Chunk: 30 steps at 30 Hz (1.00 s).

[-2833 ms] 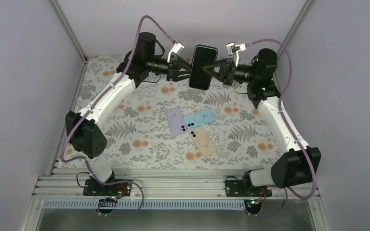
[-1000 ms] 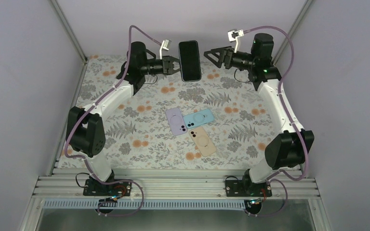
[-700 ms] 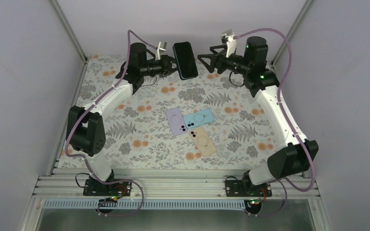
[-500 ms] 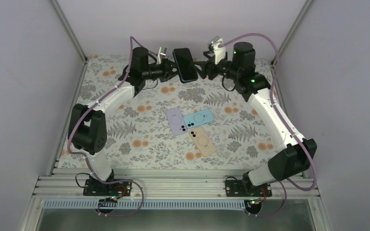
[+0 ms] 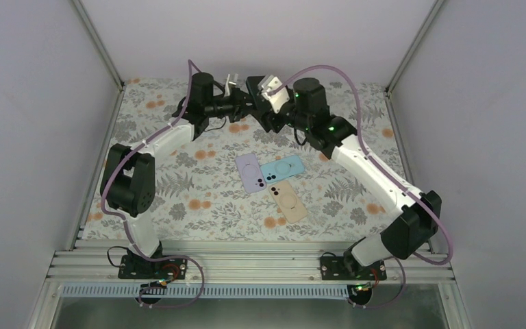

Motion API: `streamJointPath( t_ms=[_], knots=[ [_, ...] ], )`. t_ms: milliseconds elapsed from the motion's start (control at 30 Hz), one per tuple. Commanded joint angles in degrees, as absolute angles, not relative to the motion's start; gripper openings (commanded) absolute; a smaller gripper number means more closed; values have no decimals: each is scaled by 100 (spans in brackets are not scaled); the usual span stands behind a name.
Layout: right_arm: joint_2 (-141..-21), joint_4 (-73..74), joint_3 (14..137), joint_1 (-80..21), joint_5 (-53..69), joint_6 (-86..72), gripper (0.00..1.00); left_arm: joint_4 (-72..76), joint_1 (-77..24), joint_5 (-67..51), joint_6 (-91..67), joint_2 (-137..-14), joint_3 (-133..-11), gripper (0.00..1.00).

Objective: Take the phone out of the phone case
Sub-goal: Remove the phone case from the phone.

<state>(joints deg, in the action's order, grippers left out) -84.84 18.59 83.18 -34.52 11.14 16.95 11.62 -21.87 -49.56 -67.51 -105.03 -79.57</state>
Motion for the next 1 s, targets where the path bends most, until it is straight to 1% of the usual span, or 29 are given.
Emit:
streamJointPath(
  t_ms=[0, 400, 500, 667, 833, 967],
  knots=[
    [-8675, 1604, 8160, -3642, 229, 2023, 77, 1699, -2152, -5095, -6951, -10377, -7922, 3],
    [-8686, 1085, 7591, -3823, -622, 2439, 76, 2072, -2154, -5222, -7197, -10355, -7807, 3],
    [-8635, 857, 7433, -3840, -892, 2540, 74, 2107, -2153, -5237, -7222, -10363, -7804, 3],
    [-8572, 538, 7340, -3841, -1241, 2609, 69, 2219, -2153, -5269, -7281, -10367, -7745, 3],
    [-8597, 573, 7521, -3832, -1172, 2470, 67, 2189, -2153, -5250, -7211, -10377, -7729, 3],
    [-8632, 839, 7764, -3796, -942, 2285, 70, 2057, -2153, -5200, -7095, -10397, -7722, 3]
  ],
)
